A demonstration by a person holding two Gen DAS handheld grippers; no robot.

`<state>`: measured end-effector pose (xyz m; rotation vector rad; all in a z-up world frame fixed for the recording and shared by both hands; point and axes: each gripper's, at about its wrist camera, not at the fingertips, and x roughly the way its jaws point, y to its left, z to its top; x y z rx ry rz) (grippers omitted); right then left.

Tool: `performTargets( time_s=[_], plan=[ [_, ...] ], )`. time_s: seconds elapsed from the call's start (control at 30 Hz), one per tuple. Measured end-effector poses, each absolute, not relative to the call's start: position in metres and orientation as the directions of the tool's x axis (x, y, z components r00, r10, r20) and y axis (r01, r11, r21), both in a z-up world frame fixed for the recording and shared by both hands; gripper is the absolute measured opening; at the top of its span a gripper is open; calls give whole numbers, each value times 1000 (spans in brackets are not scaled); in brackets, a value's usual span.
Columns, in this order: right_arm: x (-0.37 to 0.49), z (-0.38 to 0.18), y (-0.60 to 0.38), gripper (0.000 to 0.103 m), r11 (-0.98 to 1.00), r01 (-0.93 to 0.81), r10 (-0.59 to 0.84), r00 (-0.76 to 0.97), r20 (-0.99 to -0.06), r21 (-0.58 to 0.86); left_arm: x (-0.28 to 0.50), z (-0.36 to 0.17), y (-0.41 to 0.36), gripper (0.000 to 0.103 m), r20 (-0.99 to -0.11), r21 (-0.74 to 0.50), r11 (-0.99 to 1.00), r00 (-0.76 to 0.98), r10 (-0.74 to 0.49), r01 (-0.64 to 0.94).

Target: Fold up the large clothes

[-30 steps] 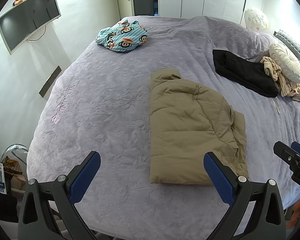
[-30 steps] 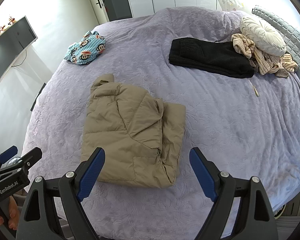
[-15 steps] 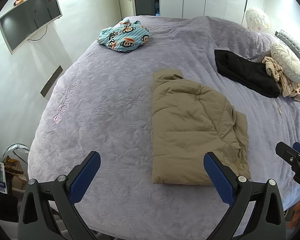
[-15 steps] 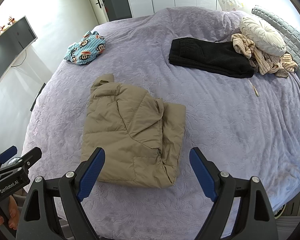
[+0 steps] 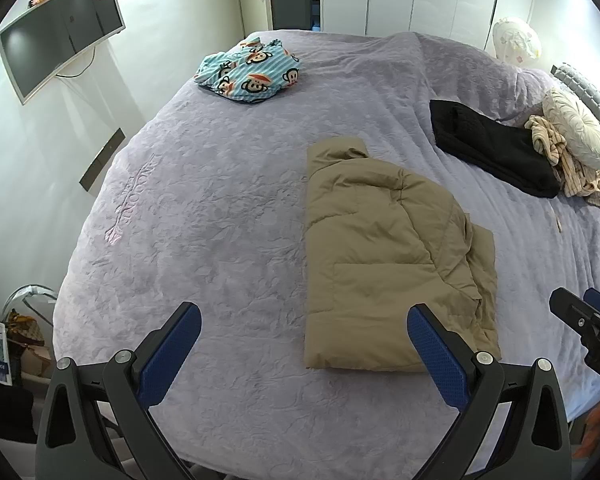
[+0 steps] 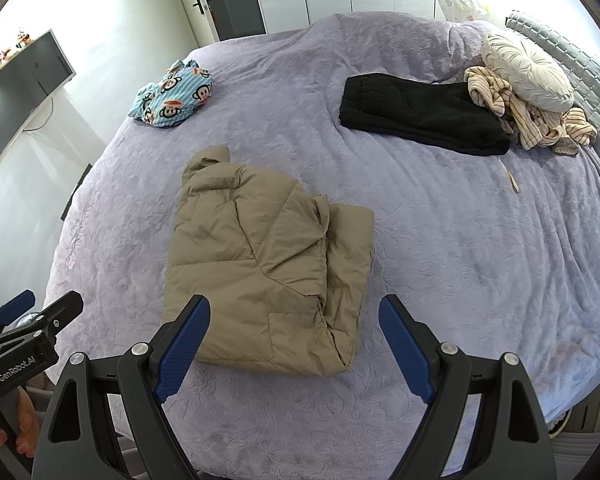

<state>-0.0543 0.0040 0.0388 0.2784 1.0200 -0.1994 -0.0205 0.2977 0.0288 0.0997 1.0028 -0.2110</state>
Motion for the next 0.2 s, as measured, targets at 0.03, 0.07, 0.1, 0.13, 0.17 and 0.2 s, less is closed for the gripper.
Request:
performTargets(
  time_s=[0.03, 0.07, 0.1, 0.13, 0.17, 0.2],
  plan=[
    [-54, 39, 4, 88, 947, 293, -35, 509, -860, 135, -21, 29, 298, 103, -844, -15, 975, 520, -132, 223],
    [-54, 38, 4, 88, 947, 292, -34, 509, -860, 136, -22, 28, 297, 103, -843, -17, 974, 520, -134, 224],
    [-54, 39, 4, 88, 946, 293, -33, 508, -861, 136, -22, 28, 297, 103, -843, -18, 974, 520, -136, 226],
    [-53, 38, 3, 88, 947, 292, -34, 507, -861, 135, -22, 27, 296, 103, -843, -18, 974, 521, -136, 226],
    [-53, 38, 3, 88, 947, 291, -34, 508, -861, 134, -23, 28, 295, 103, -843, -18, 974, 520, -136, 226],
    [-53, 38, 3, 88, 947, 291, -33, 508, -861, 135, -23, 27, 294, 103, -843, -19, 974, 520, -138, 227]
  ],
)
